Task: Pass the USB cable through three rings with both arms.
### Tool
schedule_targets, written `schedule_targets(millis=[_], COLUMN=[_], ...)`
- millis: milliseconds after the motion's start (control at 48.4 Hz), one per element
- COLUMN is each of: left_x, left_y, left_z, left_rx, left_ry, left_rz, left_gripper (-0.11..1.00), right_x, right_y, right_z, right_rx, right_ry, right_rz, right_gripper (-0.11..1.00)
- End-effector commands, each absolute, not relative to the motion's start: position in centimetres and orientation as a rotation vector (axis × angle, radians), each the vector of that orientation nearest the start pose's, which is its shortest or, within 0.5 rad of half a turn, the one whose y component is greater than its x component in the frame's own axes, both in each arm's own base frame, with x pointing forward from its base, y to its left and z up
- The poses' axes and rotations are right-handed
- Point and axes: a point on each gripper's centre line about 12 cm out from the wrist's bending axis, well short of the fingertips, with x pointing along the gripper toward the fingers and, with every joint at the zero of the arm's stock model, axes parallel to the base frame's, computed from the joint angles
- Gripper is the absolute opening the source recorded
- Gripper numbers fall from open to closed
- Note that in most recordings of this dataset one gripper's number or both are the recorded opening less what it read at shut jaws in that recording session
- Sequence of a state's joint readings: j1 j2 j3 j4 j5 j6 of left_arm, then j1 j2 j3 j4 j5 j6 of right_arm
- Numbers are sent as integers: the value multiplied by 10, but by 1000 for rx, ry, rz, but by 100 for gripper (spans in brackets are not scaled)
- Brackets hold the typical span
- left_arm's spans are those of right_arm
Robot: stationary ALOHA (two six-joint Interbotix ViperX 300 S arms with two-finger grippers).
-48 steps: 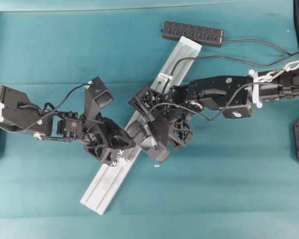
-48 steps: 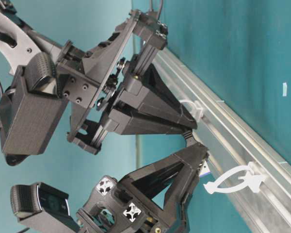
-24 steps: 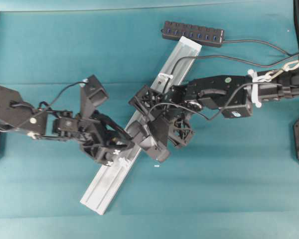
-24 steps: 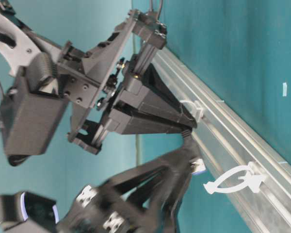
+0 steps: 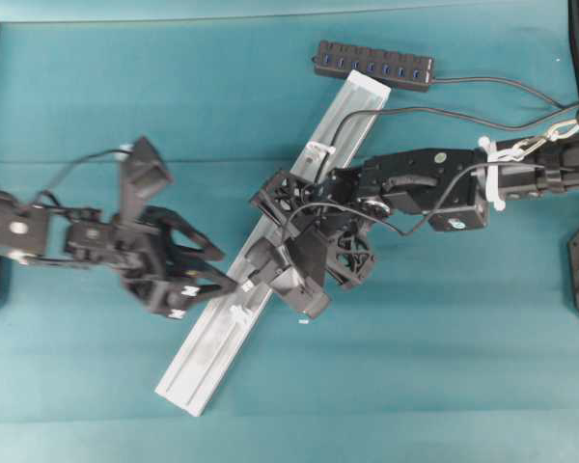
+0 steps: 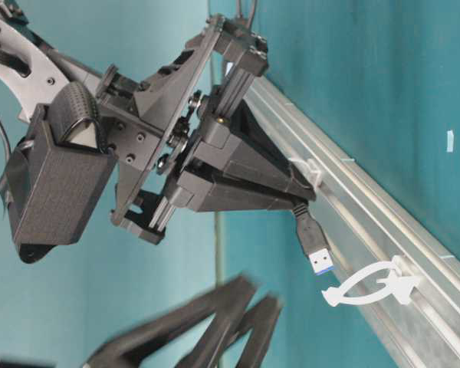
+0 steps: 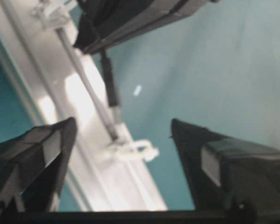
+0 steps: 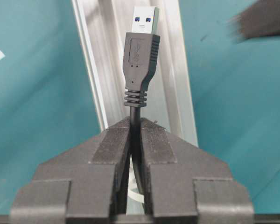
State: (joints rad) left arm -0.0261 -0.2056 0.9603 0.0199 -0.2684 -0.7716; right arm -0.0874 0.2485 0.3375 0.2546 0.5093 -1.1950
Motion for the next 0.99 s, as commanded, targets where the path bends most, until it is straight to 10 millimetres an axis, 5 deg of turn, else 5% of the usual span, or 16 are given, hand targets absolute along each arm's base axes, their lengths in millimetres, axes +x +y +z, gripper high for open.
schedule_targets(millis=[0, 434, 972], left_x=[311, 266, 249], left_y=[-10, -8, -7], left_z=[187, 197, 198], left_rx=[-731, -660, -656], left_ry=[441, 535, 553], left_rz=[135, 160, 167], left_gripper=[89, 89, 88], right_x=[439, 439, 445], right_y=[-19, -12, -2], right_z=[136, 132, 134], right_rx=[-762, -839, -871], right_ry=[954, 961, 930], right_rz=[549, 580, 587], right_gripper=[8, 8, 8])
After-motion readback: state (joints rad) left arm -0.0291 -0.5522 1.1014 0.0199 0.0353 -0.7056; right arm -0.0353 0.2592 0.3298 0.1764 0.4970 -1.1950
